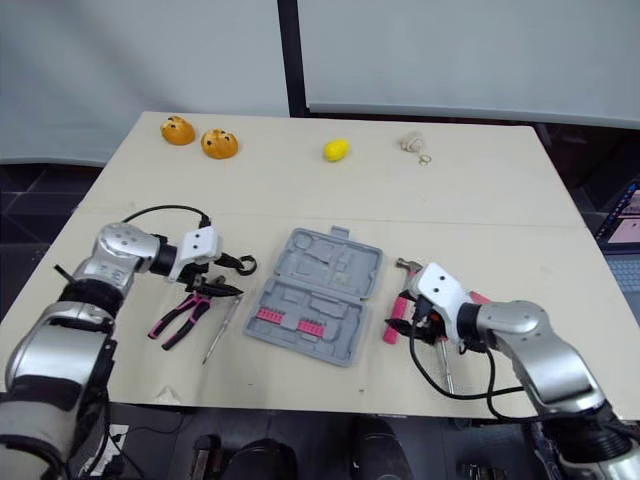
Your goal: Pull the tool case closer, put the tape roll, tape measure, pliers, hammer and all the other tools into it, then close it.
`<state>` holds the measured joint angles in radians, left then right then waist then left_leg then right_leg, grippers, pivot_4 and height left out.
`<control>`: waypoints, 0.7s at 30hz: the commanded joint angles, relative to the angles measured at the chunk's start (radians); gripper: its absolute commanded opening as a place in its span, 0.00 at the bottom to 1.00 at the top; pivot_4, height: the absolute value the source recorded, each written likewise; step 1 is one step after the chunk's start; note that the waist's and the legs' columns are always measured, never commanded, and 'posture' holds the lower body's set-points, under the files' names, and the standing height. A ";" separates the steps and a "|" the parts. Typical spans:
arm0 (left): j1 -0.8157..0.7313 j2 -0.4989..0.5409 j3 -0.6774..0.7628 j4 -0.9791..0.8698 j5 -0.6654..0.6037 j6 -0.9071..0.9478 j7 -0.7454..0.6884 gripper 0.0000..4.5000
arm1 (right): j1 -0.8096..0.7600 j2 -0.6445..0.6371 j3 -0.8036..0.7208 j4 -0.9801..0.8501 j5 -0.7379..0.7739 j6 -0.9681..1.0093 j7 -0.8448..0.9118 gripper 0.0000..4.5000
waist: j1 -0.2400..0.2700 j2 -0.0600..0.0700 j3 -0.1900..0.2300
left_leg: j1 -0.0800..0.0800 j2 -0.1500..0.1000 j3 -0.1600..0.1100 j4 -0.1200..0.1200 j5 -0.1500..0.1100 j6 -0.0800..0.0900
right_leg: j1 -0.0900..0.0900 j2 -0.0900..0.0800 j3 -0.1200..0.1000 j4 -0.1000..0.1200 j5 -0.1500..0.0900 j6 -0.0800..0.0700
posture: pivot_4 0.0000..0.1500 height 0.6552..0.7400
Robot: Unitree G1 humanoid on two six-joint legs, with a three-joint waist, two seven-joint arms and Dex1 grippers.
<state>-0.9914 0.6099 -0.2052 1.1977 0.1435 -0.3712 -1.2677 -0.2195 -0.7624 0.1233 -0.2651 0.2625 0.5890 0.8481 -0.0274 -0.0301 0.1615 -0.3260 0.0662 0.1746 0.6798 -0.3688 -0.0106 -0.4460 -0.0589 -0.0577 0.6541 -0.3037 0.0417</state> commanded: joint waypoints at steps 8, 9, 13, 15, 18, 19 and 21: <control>-0.065 -0.048 -0.016 0.061 0.083 -0.023 0.121 0.30 | -0.075 0.056 0.052 0.064 -0.070 0.000 -0.029 0.32 | 0.000 0.000 0.000 | -0.002 0.000 0.000 0.002 0.000 0.000 | 0.000 -0.001 -0.005 0.001 0.000 0.000 | 1.00 0.97; -0.068 -0.053 -0.017 0.066 0.090 -0.022 0.131 0.30 | -0.082 0.063 0.055 0.073 -0.075 0.002 -0.031 0.32 | 0.000 0.000 0.000 | -0.003 0.000 0.000 0.002 0.000 0.000 | 0.000 -0.001 -0.006 0.001 0.000 0.000 | 1.00 0.97; -0.076 -0.071 -0.024 0.081 0.123 -0.019 0.186 0.30 | -0.106 0.088 0.078 0.117 -0.107 -0.006 -0.044 0.32 | 0.000 0.000 0.000 | -0.005 0.000 0.000 0.003 0.000 0.000 | -0.001 -0.001 -0.008 0.001 0.000 0.000 | 1.00 0.97; -0.079 -0.077 -0.027 0.086 0.136 -0.017 0.208 0.30 | -0.120 0.100 0.084 0.136 -0.118 -0.006 -0.047 0.32 | -0.001 0.000 0.000 | -0.006 0.000 0.000 0.003 0.000 0.000 | -0.002 -0.002 -0.008 0.001 0.000 0.000 | 1.00 0.97; -0.082 -0.086 -0.026 0.092 0.148 -0.012 0.229 0.30 | -0.135 0.112 0.093 0.160 -0.133 -0.010 -0.046 0.32 | -0.001 0.000 0.000 | -0.006 0.000 0.000 0.003 0.000 0.000 | -0.002 -0.002 -0.009 0.001 0.000 0.000 | 1.00 0.97; -0.083 -0.089 -0.027 0.093 0.151 -0.011 0.233 0.30 | -0.139 0.114 0.096 0.167 -0.138 -0.013 -0.046 0.32 | -0.001 0.000 0.000 | -0.006 0.000 0.000 0.003 0.000 0.000 | -0.002 -0.002 -0.009 0.001 0.000 0.000 | 1.00 0.97; -0.083 -0.095 -0.029 0.095 0.155 -0.010 0.242 0.30 | -0.147 0.121 0.101 0.178 -0.143 -0.014 -0.046 0.32 | 0.000 0.000 0.000 | -0.006 0.000 -0.001 0.003 0.000 0.001 | -0.002 -0.002 -0.009 0.001 0.000 0.000 | 1.00 0.97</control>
<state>-1.0464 0.5165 -0.2357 1.2919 0.2942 -0.3796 -1.0359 -0.3503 -0.6469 0.2309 -0.0740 0.1313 0.5887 0.8120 -0.0278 -0.0299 0.1614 -0.3324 0.0661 0.1740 0.6831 -0.3682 -0.0099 -0.4477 -0.0610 -0.0673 0.6548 -0.3037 0.0417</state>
